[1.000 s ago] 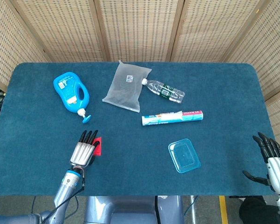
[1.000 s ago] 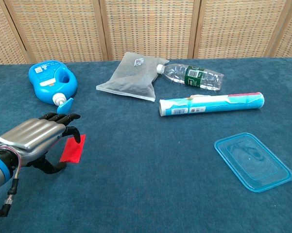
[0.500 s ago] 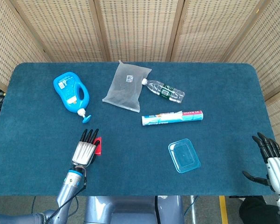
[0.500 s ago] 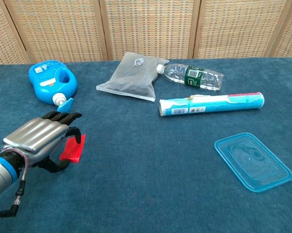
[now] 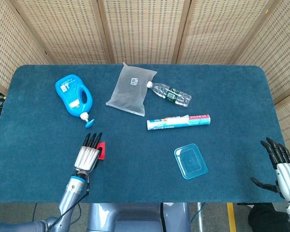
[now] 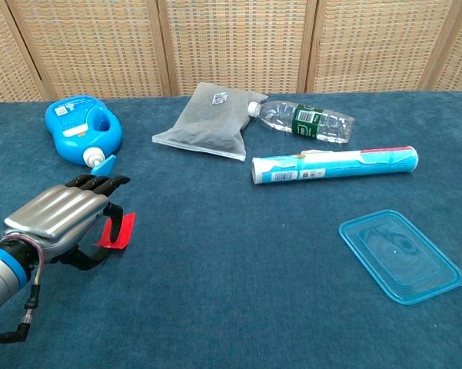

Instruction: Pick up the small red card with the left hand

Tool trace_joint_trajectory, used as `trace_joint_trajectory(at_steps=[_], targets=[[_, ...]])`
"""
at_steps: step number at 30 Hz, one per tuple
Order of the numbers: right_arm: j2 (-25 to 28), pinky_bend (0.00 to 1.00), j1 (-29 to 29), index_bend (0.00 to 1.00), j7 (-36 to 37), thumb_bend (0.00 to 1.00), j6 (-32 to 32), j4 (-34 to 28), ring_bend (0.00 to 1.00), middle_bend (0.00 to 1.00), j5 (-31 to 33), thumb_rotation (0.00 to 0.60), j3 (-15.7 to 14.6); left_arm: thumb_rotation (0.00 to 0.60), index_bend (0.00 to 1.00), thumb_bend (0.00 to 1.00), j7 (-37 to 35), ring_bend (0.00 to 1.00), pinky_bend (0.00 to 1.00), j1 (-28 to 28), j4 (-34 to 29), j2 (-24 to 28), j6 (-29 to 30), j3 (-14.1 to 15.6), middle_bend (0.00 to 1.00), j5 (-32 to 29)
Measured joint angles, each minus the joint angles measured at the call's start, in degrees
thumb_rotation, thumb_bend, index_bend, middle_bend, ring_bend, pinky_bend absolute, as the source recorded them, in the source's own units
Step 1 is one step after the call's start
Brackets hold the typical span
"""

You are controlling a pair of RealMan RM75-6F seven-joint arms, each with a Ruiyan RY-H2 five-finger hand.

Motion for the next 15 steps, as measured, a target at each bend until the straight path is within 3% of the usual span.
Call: trace_joint_trajectory(at_steps=[10, 15], targets=[[0.02, 0.0, 0.01, 0.0, 0.03, 0.0, -0.03, -0.02, 0.0, 0.0, 0.04, 0.6, -0.03, 0.6, 0.63, 0.43, -0.05, 0.0, 0.0, 0.21, 1.25, -0.63, -0.09, -0.45, 0.0, 0.17], [0.0, 0.0, 0.05, 0.0, -0.06, 0.0, -0.12, -0.01, 0.0, 0.0, 0.0, 0.6, -0.07, 0.6, 0.62, 0.52, -0.61, 0.0, 0.0, 0.05, 1.65, -0.59, -0.12, -1.12, 0.0, 0.39]])
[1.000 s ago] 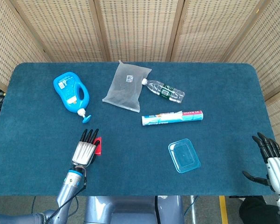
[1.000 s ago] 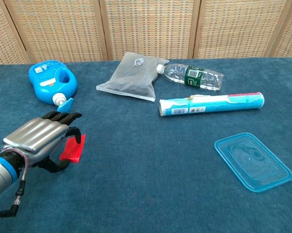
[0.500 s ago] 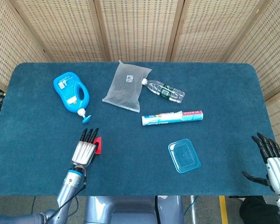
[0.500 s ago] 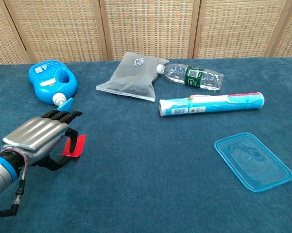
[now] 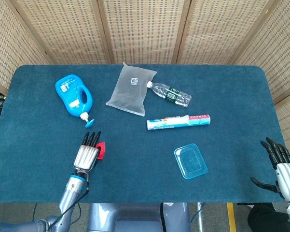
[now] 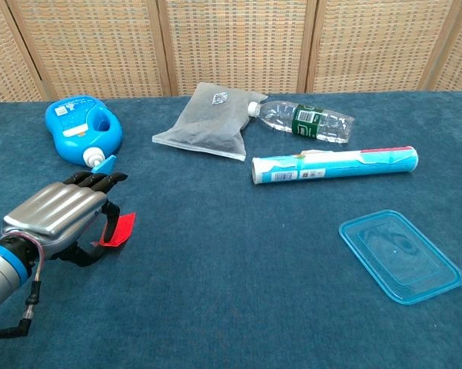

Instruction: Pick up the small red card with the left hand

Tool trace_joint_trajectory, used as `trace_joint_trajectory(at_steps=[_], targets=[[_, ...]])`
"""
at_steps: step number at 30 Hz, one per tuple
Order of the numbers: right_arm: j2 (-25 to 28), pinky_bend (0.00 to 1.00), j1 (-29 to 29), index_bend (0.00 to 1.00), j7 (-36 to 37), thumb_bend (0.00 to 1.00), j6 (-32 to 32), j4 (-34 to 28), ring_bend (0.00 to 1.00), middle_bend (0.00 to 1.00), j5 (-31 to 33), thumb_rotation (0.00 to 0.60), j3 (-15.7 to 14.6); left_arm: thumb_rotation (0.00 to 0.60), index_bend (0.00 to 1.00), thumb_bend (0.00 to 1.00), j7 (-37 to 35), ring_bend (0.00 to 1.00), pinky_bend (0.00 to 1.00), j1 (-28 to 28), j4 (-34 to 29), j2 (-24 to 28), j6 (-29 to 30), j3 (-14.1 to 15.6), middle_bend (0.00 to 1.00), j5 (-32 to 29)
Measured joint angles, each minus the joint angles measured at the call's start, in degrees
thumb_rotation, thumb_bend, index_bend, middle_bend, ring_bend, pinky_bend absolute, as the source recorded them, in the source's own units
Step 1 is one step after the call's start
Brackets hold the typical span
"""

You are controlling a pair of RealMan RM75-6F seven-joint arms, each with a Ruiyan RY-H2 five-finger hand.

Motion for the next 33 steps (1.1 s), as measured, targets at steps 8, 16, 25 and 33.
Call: trace_joint_trajectory(at_steps=[8, 16, 25, 33], targets=[[-0.03, 0.0, 0.08, 0.0, -0.12, 0.0, -0.16, -0.06, 0.0, 0.0, 0.13, 0.6, 0.02, 0.6, 0.61, 0.57, -0.69, 0.0, 0.0, -0.96, -0.2, 0.75, -0.69, -1.97, 0.0, -0.37], [0.04, 0.0, 0.1, 0.0, 0.28, 0.0, -0.28, 0.08, 0.0, 0.0, 0.28, 0.6, 0.03, 0.6, 0.61, 0.57, -0.08, 0.0, 0.0, -2.47, 0.14, 0.99, -1.67, -4.37, 0.0, -1.63], [-0.03, 0.0, 0.51, 0.0, 0.19, 0.0, -1.24, 0.18, 0.0, 0.0, 0.68, 0.6, 0.08, 0.6, 0.61, 0.57, 0.78, 0.0, 0.0, -5.57, 1.08, 1.44, -3.96, -8.91, 0.0, -5.09], [-0.05, 0.0, 0.81, 0.0, 0.39, 0.0, -1.74, 0.33, 0.0, 0.0, 1.11, 0.6, 0.26, 0.6, 0.6, 0.57, -0.34, 0.0, 0.0, -8.01, 0.09, 3.16, -4.58, -13.77, 0.0, -8.22]])
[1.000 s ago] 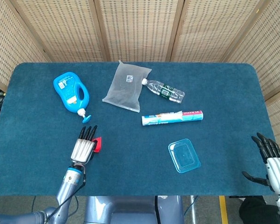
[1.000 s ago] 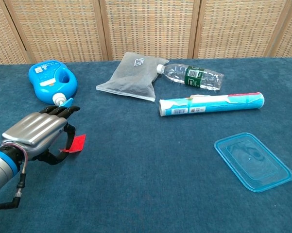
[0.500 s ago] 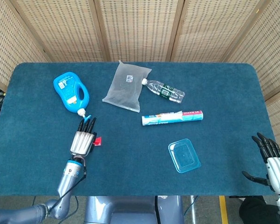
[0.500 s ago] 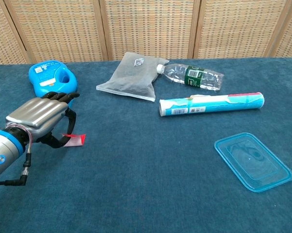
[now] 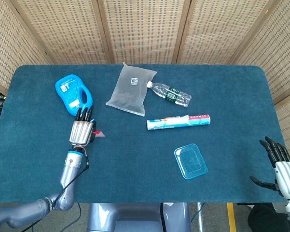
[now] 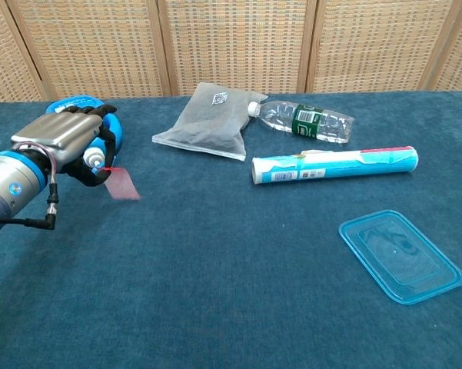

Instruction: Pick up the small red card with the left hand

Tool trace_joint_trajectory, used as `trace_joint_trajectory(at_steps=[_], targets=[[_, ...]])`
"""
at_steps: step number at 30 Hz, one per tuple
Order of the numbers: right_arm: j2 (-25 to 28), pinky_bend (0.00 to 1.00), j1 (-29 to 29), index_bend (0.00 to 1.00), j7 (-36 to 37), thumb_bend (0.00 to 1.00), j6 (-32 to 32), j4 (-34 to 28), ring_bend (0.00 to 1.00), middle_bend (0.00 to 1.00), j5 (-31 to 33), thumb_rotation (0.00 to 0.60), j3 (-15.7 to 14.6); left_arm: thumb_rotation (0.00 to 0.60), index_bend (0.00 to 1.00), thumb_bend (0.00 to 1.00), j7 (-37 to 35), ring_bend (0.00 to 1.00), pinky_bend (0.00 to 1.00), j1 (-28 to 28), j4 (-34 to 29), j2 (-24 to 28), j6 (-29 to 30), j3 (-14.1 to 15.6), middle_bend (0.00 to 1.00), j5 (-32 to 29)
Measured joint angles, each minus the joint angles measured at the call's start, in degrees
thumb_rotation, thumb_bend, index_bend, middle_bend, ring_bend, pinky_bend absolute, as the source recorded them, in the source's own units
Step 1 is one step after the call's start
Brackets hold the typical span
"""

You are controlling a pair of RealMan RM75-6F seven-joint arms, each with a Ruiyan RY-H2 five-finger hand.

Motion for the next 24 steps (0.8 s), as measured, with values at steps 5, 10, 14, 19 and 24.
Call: trace_joint_trajectory(at_steps=[5, 10, 14, 19, 24], targets=[[0.04, 0.0, -0.22, 0.0, 0.01, 0.0, 0.53, -0.07, 0.0, 0.0, -0.23, 0.6, -0.04, 0.6, 0.6, 0.57, -4.37, 0.0, 0.0, 0.81, -7.26, 3.38, 0.69, -1.03, 0.0, -0.14], [-0.01, 0.0, -0.51, 0.0, -0.53, 0.0, 1.13, -0.31, 0.0, 0.0, -0.52, 0.6, -0.14, 0.6, 0.6, 0.57, -12.78, 0.0, 0.0, 3.86, -17.45, 9.52, 1.78, 0.05, 0.0, 2.2], [-0.11, 0.0, -0.57, 0.0, -1.18, 0.0, 1.22, -0.54, 0.0, 0.0, -0.57, 0.6, -0.17, 0.6, 0.6, 0.57, -22.73, 0.0, 0.0, 7.38, -23.7, 15.01, 2.74, 2.35, 0.0, 5.53], [-0.24, 0.0, -0.61, 0.0, -1.88, 0.0, 1.26, -0.82, 0.0, 0.0, -0.39, 0.6, -0.09, 0.6, 0.59, 0.57, -37.09, 0.0, 0.0, 10.98, -28.54, 20.17, 3.06, 5.35, 0.0, 9.5], [-0.29, 0.0, -0.62, 0.0, -2.32, 0.0, 1.26, -1.13, 0.0, 0.0, -0.37, 0.6, -0.08, 0.6, 0.59, 0.57, -54.35, 0.0, 0.0, 13.82, -32.58, 25.3, 2.09, 9.25, 0.0, 14.41]])
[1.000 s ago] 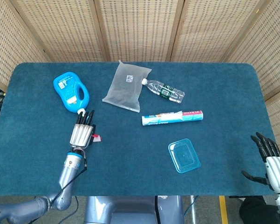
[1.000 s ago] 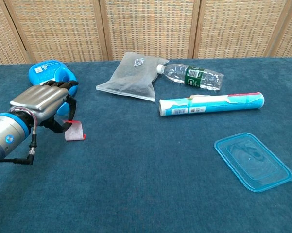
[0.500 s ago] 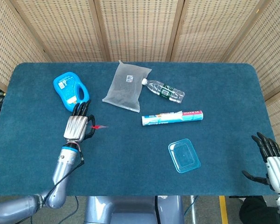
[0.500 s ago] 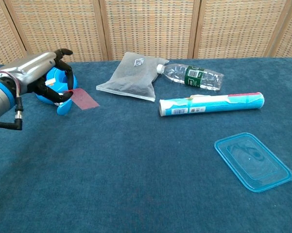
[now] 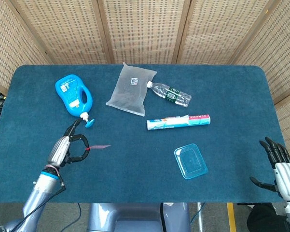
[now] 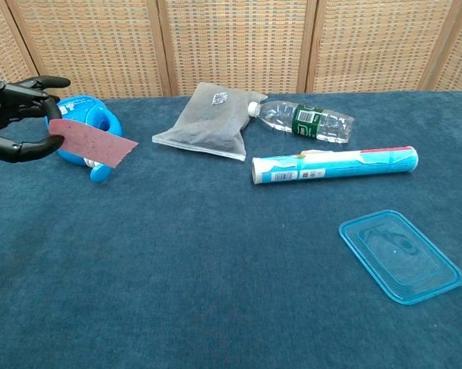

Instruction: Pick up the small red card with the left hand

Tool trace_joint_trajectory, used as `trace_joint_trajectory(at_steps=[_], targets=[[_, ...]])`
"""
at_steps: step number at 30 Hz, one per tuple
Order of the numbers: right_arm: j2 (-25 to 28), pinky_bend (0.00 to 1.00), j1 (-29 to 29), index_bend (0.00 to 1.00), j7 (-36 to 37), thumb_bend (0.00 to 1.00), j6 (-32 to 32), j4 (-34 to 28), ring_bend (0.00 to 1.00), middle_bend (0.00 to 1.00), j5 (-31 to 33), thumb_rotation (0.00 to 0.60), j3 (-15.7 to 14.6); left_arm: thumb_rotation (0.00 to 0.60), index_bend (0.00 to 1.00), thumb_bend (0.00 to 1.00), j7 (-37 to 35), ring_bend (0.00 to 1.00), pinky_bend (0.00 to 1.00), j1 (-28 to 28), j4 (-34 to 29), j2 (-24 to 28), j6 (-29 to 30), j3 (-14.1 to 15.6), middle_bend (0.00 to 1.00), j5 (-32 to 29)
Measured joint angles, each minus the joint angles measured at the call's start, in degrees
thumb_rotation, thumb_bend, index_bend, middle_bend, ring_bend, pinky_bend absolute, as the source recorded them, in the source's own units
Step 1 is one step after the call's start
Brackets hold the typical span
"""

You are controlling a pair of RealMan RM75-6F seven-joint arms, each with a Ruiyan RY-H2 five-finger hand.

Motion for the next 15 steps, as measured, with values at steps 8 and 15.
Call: trace_joint_trajectory(at_steps=[8, 15], targets=[[0.03, 0.0, 0.05, 0.0, -0.01, 0.0, -0.28, 0.0, 0.0, 0.0, 0.12, 0.6, -0.03, 0.6, 0.59, 0.57, -16.73, 0.0, 0.0, 1.64, -5.72, 5.25, -4.87, 7.63, 0.0, 8.44], [0.15, 0.0, -0.26, 0.0, 0.67, 0.0, 0.38, 0.27, 0.0, 0.0, -0.08, 0.6, -0.03, 0.6, 0.59, 0.57, -18.66, 0.0, 0.0, 1.45, -7.45, 4.86, -5.69, 9.9, 0.0, 10.56]])
